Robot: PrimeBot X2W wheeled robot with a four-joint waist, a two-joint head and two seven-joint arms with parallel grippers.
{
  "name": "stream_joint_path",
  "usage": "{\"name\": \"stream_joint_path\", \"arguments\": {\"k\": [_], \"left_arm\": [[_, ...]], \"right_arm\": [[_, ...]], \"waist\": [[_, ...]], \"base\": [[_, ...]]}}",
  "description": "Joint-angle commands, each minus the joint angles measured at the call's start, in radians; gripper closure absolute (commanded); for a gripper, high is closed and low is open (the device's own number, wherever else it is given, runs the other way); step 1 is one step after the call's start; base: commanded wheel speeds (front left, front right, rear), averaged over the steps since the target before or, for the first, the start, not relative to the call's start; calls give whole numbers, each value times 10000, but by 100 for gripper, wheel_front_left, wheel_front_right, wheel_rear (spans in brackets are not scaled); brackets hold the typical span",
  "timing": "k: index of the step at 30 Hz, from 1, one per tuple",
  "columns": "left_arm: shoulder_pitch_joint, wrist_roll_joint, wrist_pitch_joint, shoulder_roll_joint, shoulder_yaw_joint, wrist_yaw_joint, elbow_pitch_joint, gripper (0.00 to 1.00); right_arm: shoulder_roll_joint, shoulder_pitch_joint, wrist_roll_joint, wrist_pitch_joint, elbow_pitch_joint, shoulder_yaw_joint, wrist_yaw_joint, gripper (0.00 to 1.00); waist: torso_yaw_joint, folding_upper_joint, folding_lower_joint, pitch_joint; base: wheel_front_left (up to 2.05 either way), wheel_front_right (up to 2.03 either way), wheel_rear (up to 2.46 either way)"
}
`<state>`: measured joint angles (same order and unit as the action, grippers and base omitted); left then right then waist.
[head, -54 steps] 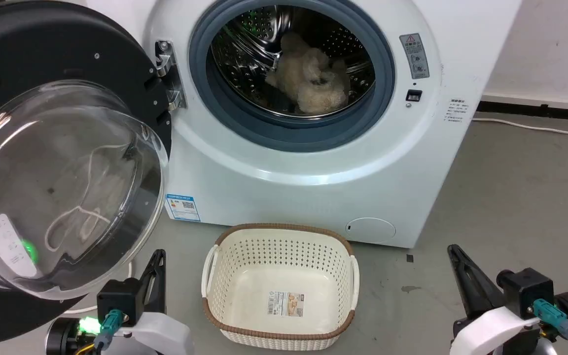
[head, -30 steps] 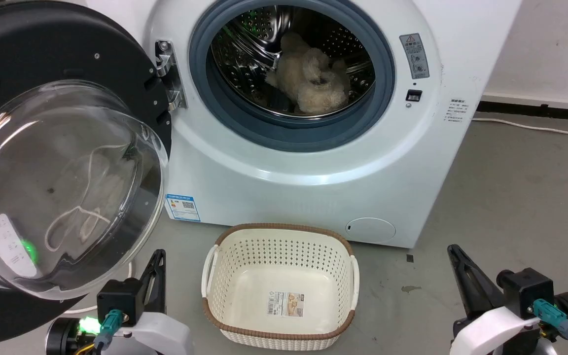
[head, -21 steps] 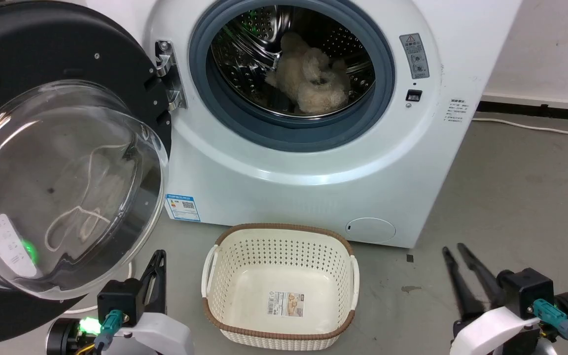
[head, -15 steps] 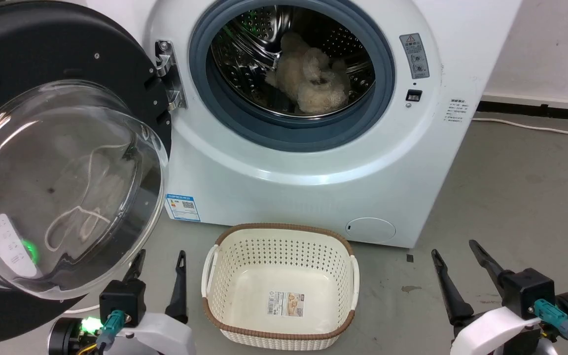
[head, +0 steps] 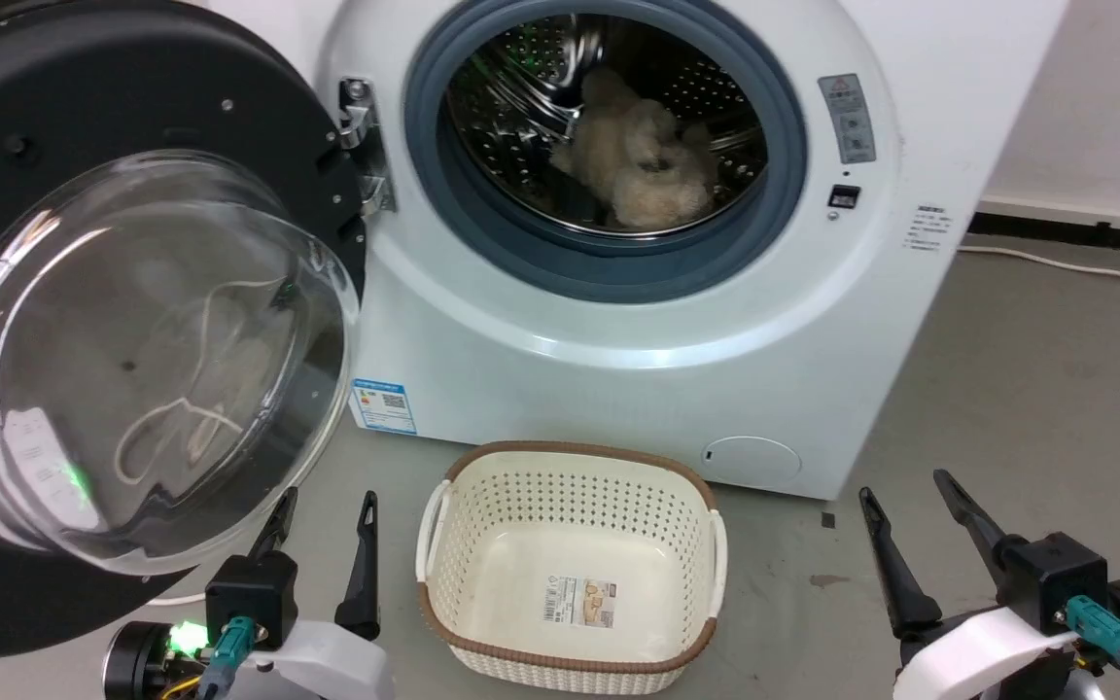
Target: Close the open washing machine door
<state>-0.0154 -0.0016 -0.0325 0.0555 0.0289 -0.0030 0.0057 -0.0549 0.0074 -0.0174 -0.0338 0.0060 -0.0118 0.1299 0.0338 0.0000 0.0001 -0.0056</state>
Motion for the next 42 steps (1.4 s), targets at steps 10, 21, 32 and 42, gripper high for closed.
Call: {"name": "stream_joint_path", "arguments": {"k": [10,21,32,42], "left_arm": [[1,27,-309,218,226,29,-17,0],[-173,-31,-601,370,287,267,-248,0],[-291,-40,-832,498,331,435,-399,0],[-433,-75,-1125,626,405,640,-587,0]], "right_arm": [[1,270,-119,-296,27,141,2,0],[-172,29,-261,-588,306,819,3,0],[-264,-146,-425,-818,576,1243,3,0],[-385,-219,-580,-1112,829,1685,4,0]], "waist": [[719,0,-1,-111],[1444,0,-1,-53],[1899,0,-1,-61],[2490,0,-1,-61]], "base": [[0,0,0],[0,0,0],[0,0,0],[0,0,0]]}}
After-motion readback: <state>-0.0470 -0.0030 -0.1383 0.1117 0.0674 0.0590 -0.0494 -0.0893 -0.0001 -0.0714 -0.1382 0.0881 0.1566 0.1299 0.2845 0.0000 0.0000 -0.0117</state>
